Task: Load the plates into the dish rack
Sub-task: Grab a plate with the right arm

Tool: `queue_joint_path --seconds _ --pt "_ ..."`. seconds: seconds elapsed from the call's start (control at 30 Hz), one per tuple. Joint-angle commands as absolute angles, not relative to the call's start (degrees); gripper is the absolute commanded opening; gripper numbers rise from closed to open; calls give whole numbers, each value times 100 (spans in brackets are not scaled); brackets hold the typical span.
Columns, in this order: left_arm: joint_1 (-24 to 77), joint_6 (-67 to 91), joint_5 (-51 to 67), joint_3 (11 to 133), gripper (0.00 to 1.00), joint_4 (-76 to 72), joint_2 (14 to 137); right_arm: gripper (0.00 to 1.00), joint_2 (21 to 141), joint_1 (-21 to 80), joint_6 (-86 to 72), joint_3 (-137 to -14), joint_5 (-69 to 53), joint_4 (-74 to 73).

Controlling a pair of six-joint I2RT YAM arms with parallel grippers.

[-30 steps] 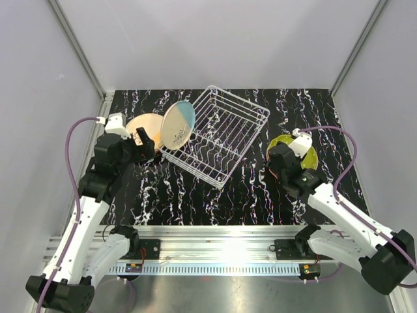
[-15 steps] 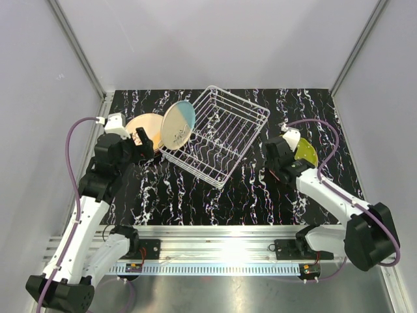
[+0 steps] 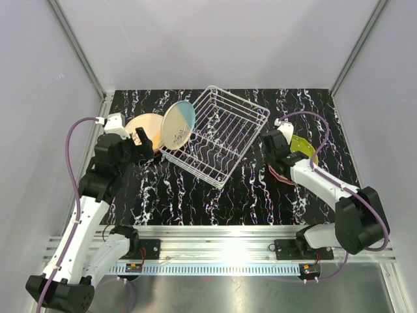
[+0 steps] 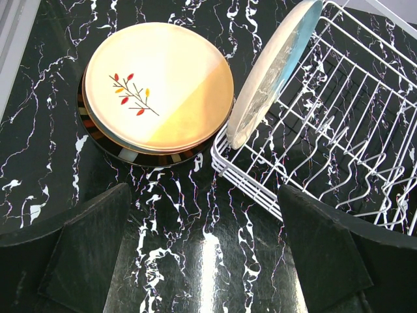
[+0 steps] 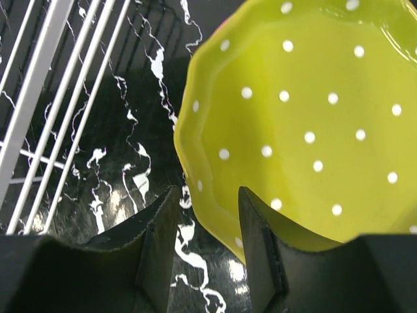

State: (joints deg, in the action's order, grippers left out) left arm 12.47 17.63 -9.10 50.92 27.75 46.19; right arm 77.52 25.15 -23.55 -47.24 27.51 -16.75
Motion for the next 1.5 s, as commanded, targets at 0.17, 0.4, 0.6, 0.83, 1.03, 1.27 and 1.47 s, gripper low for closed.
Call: queue_joint_path --seconds 0.17,0.4,0.6,0.83,1.03,1.27,1.47 --pt "1266 1793 -976 5133 99 2619 4623 44 8234 2400 -1943 -5168 2681 -1266" --pt "1266 1802 -932 5133 99 2628 4658 31 8411 2382 -1820 -5247 2672 -1239" --pt "1257 1811 -870 5168 99 2680 4790 21 8481 2382 -1767 -5273 2663 -1239" --pt "1257 1811 -870 5177 99 2689 4808 4 8359 2382 -1661 -5379 2619 -1327" --pt "1266 1819 -861 5177 99 2672 4808 0 7955 2373 -1652 -5493 2496 -1564" --pt "1257 1819 -844 5177 99 2681 4816 0 7287 2373 -1767 -5572 2461 -1819" --pt "1266 1828 -853 5168 99 2681 4816 0 6988 2364 -1872 -5634 2452 -1969"
